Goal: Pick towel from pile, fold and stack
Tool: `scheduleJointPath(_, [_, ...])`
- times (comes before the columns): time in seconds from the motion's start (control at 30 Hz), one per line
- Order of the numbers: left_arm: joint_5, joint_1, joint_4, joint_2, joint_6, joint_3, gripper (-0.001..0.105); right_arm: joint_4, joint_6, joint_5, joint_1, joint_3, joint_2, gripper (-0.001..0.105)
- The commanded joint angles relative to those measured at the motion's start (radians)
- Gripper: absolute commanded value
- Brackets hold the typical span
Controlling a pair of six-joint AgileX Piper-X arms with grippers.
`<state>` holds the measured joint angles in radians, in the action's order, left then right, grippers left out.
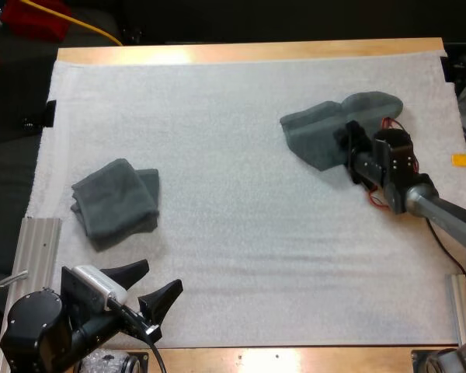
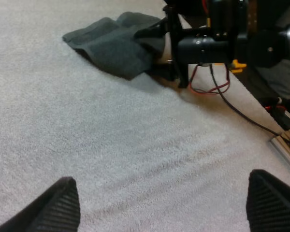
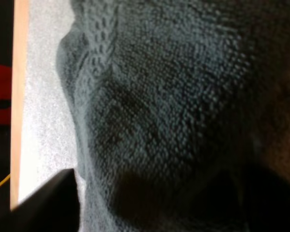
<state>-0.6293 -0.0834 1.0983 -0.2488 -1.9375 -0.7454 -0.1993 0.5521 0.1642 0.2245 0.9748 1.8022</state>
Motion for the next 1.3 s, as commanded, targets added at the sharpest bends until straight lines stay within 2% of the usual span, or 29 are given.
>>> scheduleJointPath(0.0, [-0.011, -0.004, -0.003, 0.000, -0.010, -0.008, 0.069, -0.013, -0.005, 0.014, 0.002, 0.017, 0.010, 0.047])
scheduleJointPath(0.27, [-0.013, -0.004, -0.003, 0.000, -0.010, -0.008, 0.069, -0.010, 0.013, 0.137, 0.002, 0.076, 0.030, 0.002])
scheduleJointPath(0.33, [-0.018, -0.004, -0.003, 0.000, -0.010, -0.008, 0.069, -0.009, 0.057, 0.168, 0.003, 0.084, 0.016, 0.002])
scheduleJointPath(0.43, [-0.018, -0.004, -0.003, 0.000, -0.010, -0.008, 0.069, 0.039, 0.234, 0.199, 0.018, 0.106, -0.037, 0.002])
scheduleJointPath(0.57, [-0.018, -0.004, -0.003, 0.000, -0.010, -0.008, 0.069, 0.250, 0.519, 0.142, 0.048, 0.166, -0.161, 0.002])
scheduleJointPath(0.6, [-0.018, -0.004, -0.003, 0.000, -0.010, -0.008, 0.069, 0.284, 0.548, 0.133, 0.050, 0.174, -0.179, 0.002])
scheduleJointPath(0.67, [-0.018, -0.004, -0.003, 0.000, -0.010, -0.008, 0.069, 0.425, 0.710, 0.095, 0.061, 0.233, -0.241, 0.002])
scheduleJointPath(0.87, [-0.018, -0.004, -0.003, 0.000, -0.010, -0.008, 0.069, 0.760, 1.022, 0.020, 0.091, 0.430, -0.312, 0.002])
scheduleJointPath(0.97, [-0.018, -0.004, -0.003, 0.000, -0.010, -0.008, 0.069, 0.933, 1.127, -0.005, 0.117, 0.527, -0.314, 0.002])
scheduleJointPath(1.07, [-0.018, -0.004, -0.003, 0.000, -0.010, -0.008, 0.069, 1.045, 1.176, -0.006, 0.145, 0.590, -0.314, 0.002])
scheduleJointPath(1.27, [-0.018, -0.004, -0.003, 0.000, -0.010, -0.008, 0.069, 1.185, 1.250, -0.006, 0.256, 0.615, -0.310, 0.002])
